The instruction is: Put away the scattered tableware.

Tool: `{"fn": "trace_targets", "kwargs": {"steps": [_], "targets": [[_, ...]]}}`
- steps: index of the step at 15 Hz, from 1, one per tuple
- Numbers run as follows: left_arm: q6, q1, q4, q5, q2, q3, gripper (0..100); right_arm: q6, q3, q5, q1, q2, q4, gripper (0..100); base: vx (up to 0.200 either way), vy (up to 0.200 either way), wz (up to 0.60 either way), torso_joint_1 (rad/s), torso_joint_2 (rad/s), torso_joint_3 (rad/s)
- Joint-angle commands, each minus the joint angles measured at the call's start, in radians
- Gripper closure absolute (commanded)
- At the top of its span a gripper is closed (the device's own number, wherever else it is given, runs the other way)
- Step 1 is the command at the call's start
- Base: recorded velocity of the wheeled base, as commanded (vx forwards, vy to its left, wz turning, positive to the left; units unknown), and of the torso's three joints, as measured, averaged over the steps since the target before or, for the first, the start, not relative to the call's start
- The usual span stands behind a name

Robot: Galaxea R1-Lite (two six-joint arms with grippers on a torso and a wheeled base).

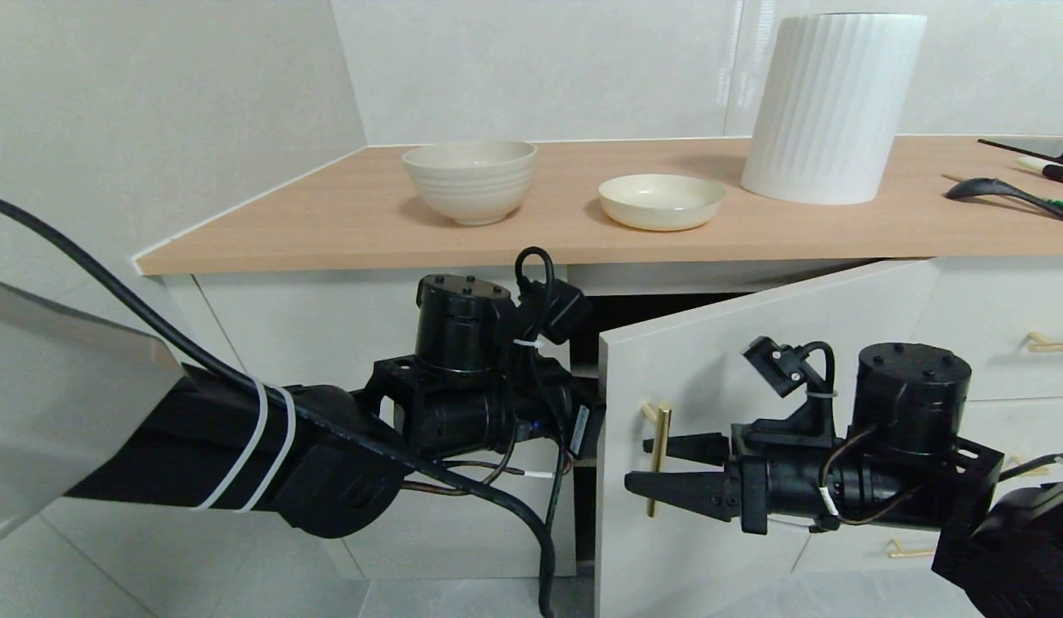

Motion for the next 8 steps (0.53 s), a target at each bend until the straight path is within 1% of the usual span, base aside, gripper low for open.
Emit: {"fn": "trace_targets", "kwargs": {"steps": [1,3,5,8], "targets": [[-0.001,0.000,-0.001,-0.001,0.005,0.000,100,-0.008,0.070,-0.003,-0.045,-0.047,-0.002,0,0.000,0.000,0.00,0.000,0.00,0.000],[0.001,-0.005,-0.004,-0.001,0.011,-0.003,100,-0.031,0.098,-0.003,-0.096,-0.078,0.000,0,0.000,0.000,0.00,0.000,0.00,0.000],[0.001,-0.011,-0.004,0.004,0.014,-0.005,100,-0.031,0.127,-0.001,-0.143,-0.156,0.002,0,0.000,0.000,0.00,0.000,0.00,0.000],[0.001,-0.011,-0.004,0.005,0.019,-0.005,100,-0.034,0.279,-0.003,-0.149,-0.242,0.009,0,0.000,0.000,0.00,0.000,0.00,0.000]]}}
